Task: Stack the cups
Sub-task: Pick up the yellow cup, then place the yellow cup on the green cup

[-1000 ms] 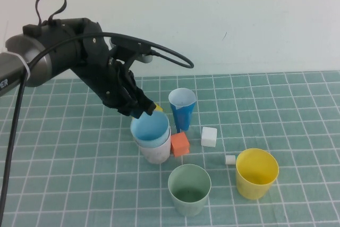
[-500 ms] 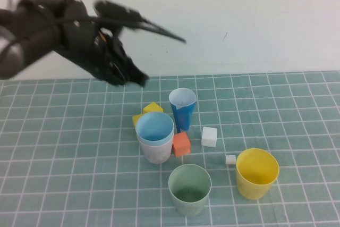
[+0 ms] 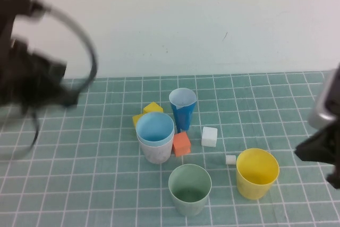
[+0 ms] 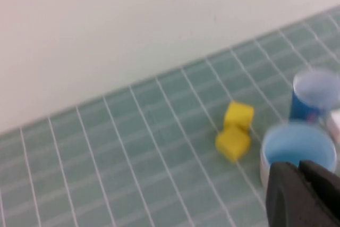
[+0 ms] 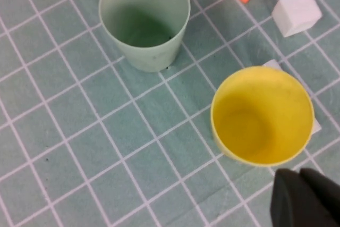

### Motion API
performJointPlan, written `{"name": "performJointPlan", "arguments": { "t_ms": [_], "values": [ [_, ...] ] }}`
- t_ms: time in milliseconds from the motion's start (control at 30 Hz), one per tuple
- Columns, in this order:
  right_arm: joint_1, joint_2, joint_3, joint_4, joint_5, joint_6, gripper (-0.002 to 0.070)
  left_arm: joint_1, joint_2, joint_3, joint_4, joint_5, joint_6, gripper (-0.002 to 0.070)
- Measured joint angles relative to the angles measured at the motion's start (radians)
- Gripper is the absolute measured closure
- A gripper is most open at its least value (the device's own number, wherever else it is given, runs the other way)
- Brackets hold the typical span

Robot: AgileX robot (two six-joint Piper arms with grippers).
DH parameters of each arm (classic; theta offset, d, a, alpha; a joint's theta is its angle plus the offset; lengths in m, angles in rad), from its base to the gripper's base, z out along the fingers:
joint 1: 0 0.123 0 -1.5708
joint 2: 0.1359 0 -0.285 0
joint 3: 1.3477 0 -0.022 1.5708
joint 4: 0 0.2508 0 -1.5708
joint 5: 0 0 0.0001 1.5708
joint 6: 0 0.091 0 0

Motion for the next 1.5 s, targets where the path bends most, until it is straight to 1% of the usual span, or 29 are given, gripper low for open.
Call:
{"name": "performJointPlan", "arguments": {
  "t_ms": [100,167,200,267,367,433,467,533,633,700,733,800,833,933,967,1033,1133,1300,1400,1500],
  "values": [
    [0.016,0.114,-0.051,-0.002,-0.014,0.005,0.0675,0.000,-0.133,0.156,0.000,-0.006,0.000,0.0673],
    [0.020,0.175,-0.082,0.000,-0.016,0.010,0.0638,0.000,-0.225,0.245,0.011,-0.008,0.002,0.0675],
    [0.020,0.206,-0.096,0.002,-0.018,0.012,0.0598,0.000,-0.271,0.291,0.019,-0.008,0.002,0.0675],
    [0.020,0.260,-0.120,0.003,-0.019,0.014,0.0497,0.000,-0.358,0.374,0.033,-0.008,0.004,0.0675],
    [0.020,0.343,-0.141,0.004,-0.037,0.010,0.0307,0.000,-0.483,0.460,0.035,-0.003,0.006,0.0676],
    [0.020,0.394,-0.149,0.004,-0.065,-0.008,0.0204,0.000,-0.562,0.516,0.036,-0.001,0.006,0.0676],
    [0.020,0.413,-0.150,0.006,-0.086,-0.013,0.0172,0.000,-0.597,0.532,0.036,-0.001,0.006,0.0676],
    [0.020,0.457,-0.151,0.008,-0.130,-0.020,0.0139,0.000,-0.656,0.561,0.036,-0.001,0.006,0.0676],
    [0.020,0.512,-0.151,0.008,-0.192,-0.024,0.0128,0.000,-0.705,0.586,0.037,-0.003,0.006,0.0676],
    [0.020,0.541,-0.151,0.008,-0.223,-0.029,0.0143,0.000,-0.717,0.595,0.037,-0.005,0.006,0.0676],
    [0.020,0.556,-0.153,0.010,-0.233,-0.029,0.0169,0.000,-0.719,0.600,0.037,-0.007,0.006,0.0677],
    [0.020,0.579,-0.155,0.010,-0.243,-0.030,0.0251,0.000,-0.719,0.612,0.041,-0.010,0.006,0.0677],
    [0.020,0.587,-0.157,0.010,-0.243,-0.030,0.0316,0.000,-0.719,0.617,0.041,-0.011,0.006,0.0676],
    [0.020,0.594,-0.162,0.011,-0.239,-0.030,0.0541,0.000,-0.719,0.629,0.043,-0.014,0.006,0.0676],
    [0.020,0.594,-0.168,0.011,-0.223,-0.030,0.0588,0.000,-0.719,0.629,0.045,-0.014,0.006,0.0676],
    [0.020,0.594,-0.195,0.011,-0.172,-0.030,0.0636,0.000,-0.719,0.629,0.045,-0.021,0.006,0.0676],
    [0.020,0.584,-0.265,0.012,-0.057,-0.030,0.0654,0.000,-0.719,0.629,0.045,-0.029,0.006,0.0676],
    [0.047,0.524,-0.405,0.015,0.080,0.009,0.0657,0.000,-0.719,0.629,0.045,-0.030,0.006,0.0676],
    [0.093,0.480,-0.483,0.015,0.131,0.032,0.0657,0.000,-0.719,0.629,0.045,-0.033,0.006,0.0676],
    [0.166,0.463,-0.530,0.017,0.150,0.039,0.0657,0.000,-0.719,0.629,0.045,-0.037,0.006,0.0677]
  ]
}}
